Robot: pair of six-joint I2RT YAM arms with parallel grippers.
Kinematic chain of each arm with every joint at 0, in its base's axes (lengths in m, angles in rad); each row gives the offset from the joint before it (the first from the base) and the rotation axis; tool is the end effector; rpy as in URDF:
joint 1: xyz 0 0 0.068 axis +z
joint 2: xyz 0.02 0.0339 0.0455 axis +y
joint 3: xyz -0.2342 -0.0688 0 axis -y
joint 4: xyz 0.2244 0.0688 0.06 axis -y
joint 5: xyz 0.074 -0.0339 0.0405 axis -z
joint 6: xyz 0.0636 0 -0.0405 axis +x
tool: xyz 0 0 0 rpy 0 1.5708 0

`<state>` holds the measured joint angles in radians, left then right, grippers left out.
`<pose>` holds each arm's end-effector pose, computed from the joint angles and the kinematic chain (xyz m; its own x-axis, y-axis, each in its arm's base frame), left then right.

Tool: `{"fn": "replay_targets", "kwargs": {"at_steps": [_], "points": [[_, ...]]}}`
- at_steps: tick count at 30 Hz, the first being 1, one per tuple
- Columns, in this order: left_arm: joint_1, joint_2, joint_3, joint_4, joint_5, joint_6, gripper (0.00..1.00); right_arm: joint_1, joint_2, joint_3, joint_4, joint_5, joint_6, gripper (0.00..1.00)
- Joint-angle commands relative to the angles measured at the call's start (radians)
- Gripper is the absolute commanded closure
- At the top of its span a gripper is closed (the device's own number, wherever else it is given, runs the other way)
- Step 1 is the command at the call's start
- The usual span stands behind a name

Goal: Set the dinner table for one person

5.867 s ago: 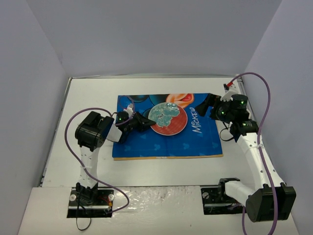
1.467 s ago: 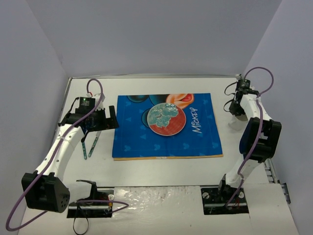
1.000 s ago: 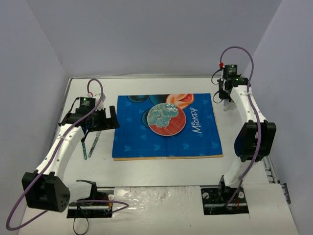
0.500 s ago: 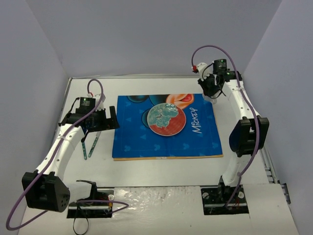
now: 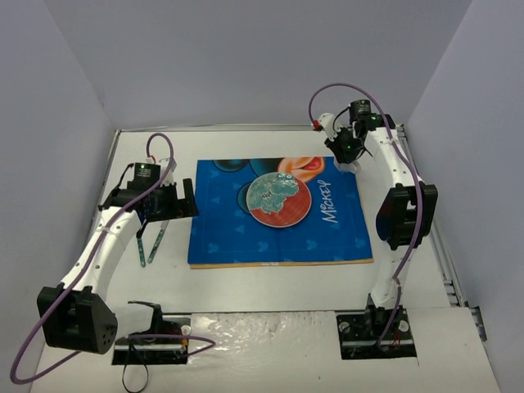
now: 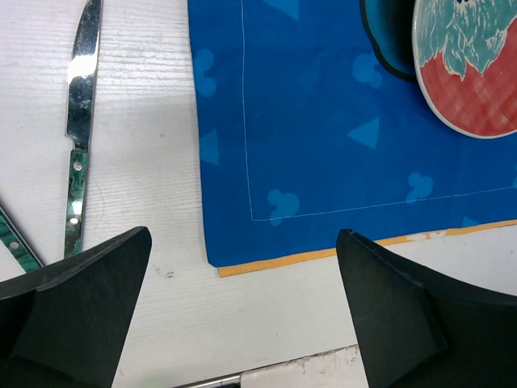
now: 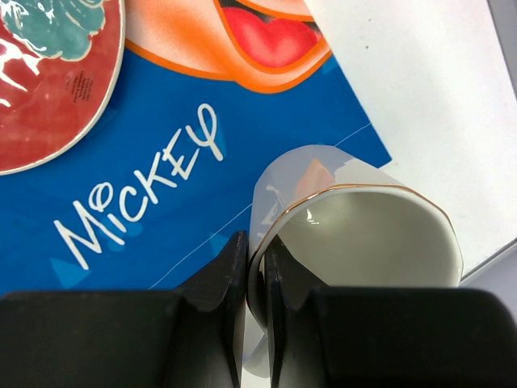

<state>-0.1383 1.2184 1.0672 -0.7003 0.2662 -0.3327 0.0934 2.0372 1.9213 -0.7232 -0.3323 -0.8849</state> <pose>0.2544 -0.0523 0.2570 -0.8037 -0.2063 -0.5581 0.0446 0.9145 -0.4022 0.4409 0.0621 0.2565 -0.2330 -0.7566 -0.6110 -0.7666 0.5295 -0.3633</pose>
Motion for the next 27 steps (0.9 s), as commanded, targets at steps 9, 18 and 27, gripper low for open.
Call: {"fn": "replay_targets", "kwargs": {"at_steps": [9,18,27], "points": [[-0.003,0.015,0.048,0.008,-0.023,0.013,0.03,0.011,0.055,0.134,0.033,-0.027,-0.063,1.00],[-0.003,0.033,0.057,0.008,-0.033,0.021,0.03,0.009,0.097,0.153,0.038,-0.037,-0.063,1.00],[-0.003,0.044,0.064,0.007,-0.031,0.027,0.03,0.008,0.136,0.157,0.048,-0.033,-0.064,1.00]]}}
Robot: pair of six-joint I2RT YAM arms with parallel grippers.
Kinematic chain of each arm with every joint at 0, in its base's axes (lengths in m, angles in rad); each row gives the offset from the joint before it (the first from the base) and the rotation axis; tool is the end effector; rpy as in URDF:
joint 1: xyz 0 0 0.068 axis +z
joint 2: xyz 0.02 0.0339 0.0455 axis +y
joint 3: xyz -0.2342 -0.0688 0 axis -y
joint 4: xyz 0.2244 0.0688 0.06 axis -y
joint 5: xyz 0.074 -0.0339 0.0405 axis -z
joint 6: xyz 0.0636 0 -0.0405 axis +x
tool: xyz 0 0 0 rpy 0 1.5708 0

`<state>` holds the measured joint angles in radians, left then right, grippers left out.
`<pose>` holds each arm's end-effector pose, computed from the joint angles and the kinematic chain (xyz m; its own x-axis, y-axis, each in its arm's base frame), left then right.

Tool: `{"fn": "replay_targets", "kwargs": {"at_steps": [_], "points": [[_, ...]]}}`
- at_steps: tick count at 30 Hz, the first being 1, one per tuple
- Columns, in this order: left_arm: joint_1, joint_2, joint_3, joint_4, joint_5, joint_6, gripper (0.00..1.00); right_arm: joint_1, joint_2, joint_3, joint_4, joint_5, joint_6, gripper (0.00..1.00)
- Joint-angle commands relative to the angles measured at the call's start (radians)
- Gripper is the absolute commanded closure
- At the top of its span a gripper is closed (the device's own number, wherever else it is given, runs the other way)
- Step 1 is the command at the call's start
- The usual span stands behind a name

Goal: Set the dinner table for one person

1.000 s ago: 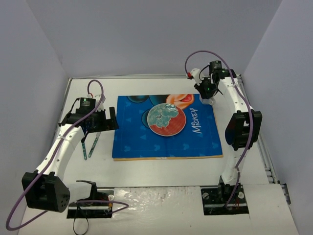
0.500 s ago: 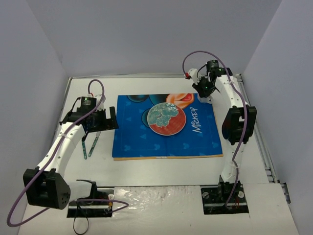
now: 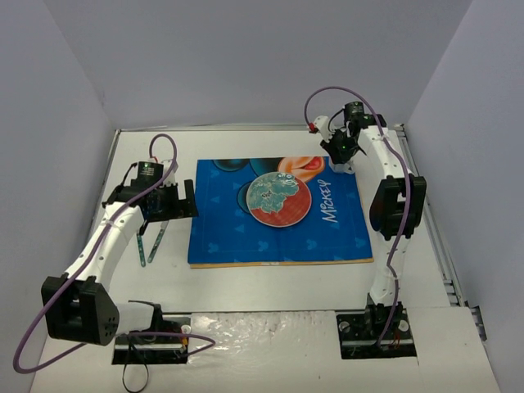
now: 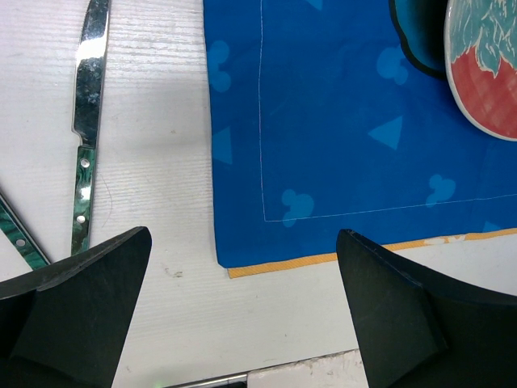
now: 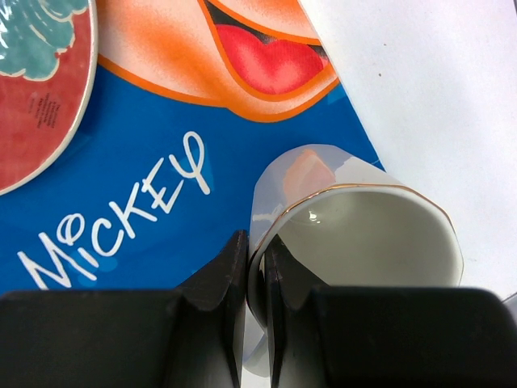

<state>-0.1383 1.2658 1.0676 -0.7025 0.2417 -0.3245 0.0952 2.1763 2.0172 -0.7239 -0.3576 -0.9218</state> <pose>0.2612 -0.0517 0.2451 -0.8254 -0.1977 -0.5288 0.0189 0.9265 -0.3758 0.4649 0.0668 0.2265 -0.2177 -0.7705 -0.5991 -0.8003 0.4923 -0.3423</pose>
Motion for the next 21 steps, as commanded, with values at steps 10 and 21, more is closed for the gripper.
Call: {"fn": "replay_targets", "kwargs": {"at_steps": [10,21], "points": [[-0.003,-0.008,0.058,0.009,-0.012,0.027,0.03,0.001,0.004,0.036,0.076,-0.009,-0.020,0.95],[-0.003,-0.015,0.056,0.006,-0.009,0.025,0.03,-0.018,-0.028,0.012,0.086,-0.019,-0.004,0.52]]}}
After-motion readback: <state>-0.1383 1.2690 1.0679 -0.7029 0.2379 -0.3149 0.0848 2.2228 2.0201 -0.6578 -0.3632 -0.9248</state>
